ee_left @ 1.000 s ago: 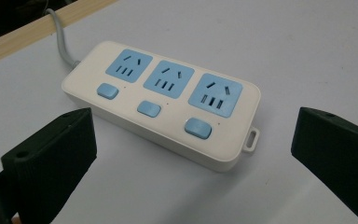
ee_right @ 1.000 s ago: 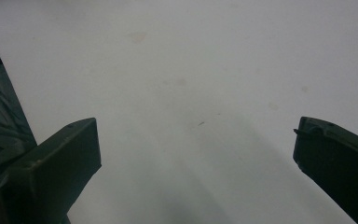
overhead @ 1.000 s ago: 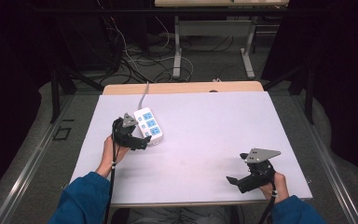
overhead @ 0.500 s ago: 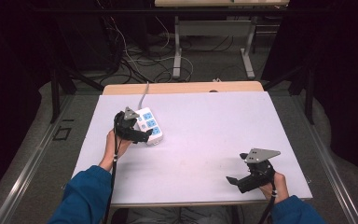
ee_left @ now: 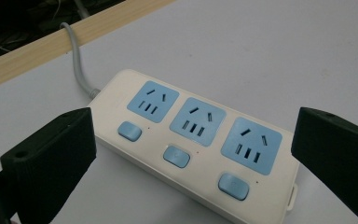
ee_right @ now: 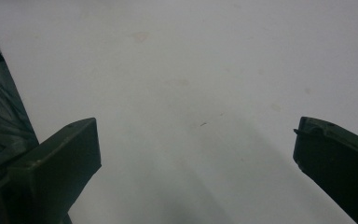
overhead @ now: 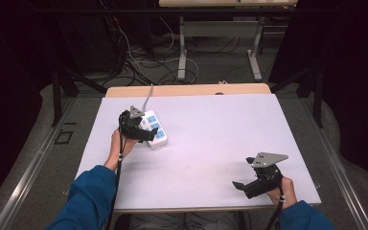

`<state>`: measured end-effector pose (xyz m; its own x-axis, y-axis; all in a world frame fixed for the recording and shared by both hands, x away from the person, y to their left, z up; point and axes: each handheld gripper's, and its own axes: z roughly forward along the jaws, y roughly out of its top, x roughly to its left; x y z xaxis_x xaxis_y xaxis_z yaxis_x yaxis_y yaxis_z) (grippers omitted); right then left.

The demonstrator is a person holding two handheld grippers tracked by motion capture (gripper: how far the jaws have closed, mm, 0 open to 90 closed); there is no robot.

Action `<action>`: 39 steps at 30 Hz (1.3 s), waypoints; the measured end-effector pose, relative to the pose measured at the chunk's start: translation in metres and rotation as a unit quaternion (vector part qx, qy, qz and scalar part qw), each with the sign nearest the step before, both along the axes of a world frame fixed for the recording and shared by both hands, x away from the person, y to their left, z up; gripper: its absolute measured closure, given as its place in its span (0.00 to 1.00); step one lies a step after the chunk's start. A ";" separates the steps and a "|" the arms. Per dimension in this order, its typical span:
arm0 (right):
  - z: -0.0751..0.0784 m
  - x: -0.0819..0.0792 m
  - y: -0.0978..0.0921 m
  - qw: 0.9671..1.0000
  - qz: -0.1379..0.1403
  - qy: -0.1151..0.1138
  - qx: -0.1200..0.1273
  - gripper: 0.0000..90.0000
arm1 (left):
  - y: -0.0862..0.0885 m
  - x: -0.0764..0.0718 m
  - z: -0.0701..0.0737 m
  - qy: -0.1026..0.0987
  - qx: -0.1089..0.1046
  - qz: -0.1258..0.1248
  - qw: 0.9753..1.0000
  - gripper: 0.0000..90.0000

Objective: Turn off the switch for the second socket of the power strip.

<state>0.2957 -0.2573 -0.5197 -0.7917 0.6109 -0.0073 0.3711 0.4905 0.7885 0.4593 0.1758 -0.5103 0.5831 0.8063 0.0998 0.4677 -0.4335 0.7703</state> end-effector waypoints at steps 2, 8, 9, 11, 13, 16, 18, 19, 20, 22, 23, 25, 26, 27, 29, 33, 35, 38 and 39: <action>0.000 0.000 -0.001 1.000 0.002 0.001 0.000 0.00 | -0.001 0.002 0.000 0.002 0.005 0.003 1.000 0.00; 0.000 0.001 -0.001 1.000 0.003 -0.001 -0.001 0.00 | 0.000 0.009 -0.003 0.004 -0.001 0.013 1.000 0.00; 0.000 0.001 -0.001 1.000 0.001 0.002 0.000 0.00 | 0.001 0.010 -0.003 0.009 0.000 0.012 1.000 0.00; 0.000 0.000 -0.001 1.000 0.000 0.002 0.000 0.00 | 0.002 0.010 -0.003 0.011 0.001 0.016 1.000 0.01; 0.000 0.001 -0.001 1.000 0.007 0.002 -0.006 0.00 | 0.003 0.011 -0.004 0.011 0.003 0.017 1.000 0.01; 0.000 0.001 -0.001 1.000 0.005 -0.001 -0.003 0.00 | 0.003 0.012 -0.005 0.006 0.002 0.024 1.000 0.02; 0.000 0.001 -0.001 1.000 0.006 -0.001 -0.003 0.00 | 0.004 0.012 -0.005 0.014 0.002 0.021 1.000 0.05; 0.000 0.001 -0.001 1.000 0.005 0.000 -0.003 0.00 | 0.004 0.012 -0.005 0.012 0.003 0.023 1.000 0.08; 0.000 0.001 -0.001 1.000 0.006 -0.001 -0.003 0.00 | 0.005 0.012 -0.004 0.011 0.007 0.021 1.000 0.11; 0.000 0.001 -0.001 1.000 0.005 -0.001 -0.002 0.00 | 0.006 0.011 -0.005 0.002 0.000 0.027 1.000 0.20; 0.000 0.000 -0.001 1.000 0.006 0.003 -0.005 0.00 | 0.006 0.011 -0.005 0.005 0.001 0.028 1.000 0.20; 0.000 0.001 -0.001 1.000 0.006 0.001 -0.003 0.00 | 0.008 0.012 -0.005 0.003 -0.004 0.031 1.000 0.28; 0.000 0.000 0.000 1.000 0.003 -0.001 -0.002 0.00 | 0.009 0.012 -0.005 0.005 -0.005 0.035 0.999 0.32; 0.000 0.001 0.000 1.000 0.005 -0.003 -0.002 0.00 | 0.010 0.012 -0.006 0.005 -0.011 0.033 0.999 0.36; 0.000 0.001 0.000 1.000 0.004 -0.003 -0.003 0.00 | 0.011 0.012 -0.007 0.007 -0.014 0.029 0.999 0.50; 0.000 0.000 0.000 1.000 0.004 -0.003 -0.003 0.00 | 0.009 0.011 -0.008 0.003 -0.021 0.023 1.000 0.60; 0.000 0.000 0.000 1.000 0.005 -0.001 -0.005 0.00 | 0.010 0.010 -0.008 0.002 -0.019 0.015 1.000 0.68; 0.000 0.000 0.000 1.000 0.004 0.000 -0.005 0.00 | 0.009 0.010 -0.009 0.001 -0.023 0.014 1.000 0.73; 0.000 -0.001 0.000 1.000 0.001 0.001 -0.005 0.00 | 0.009 0.009 -0.009 0.000 -0.026 0.014 1.000 0.75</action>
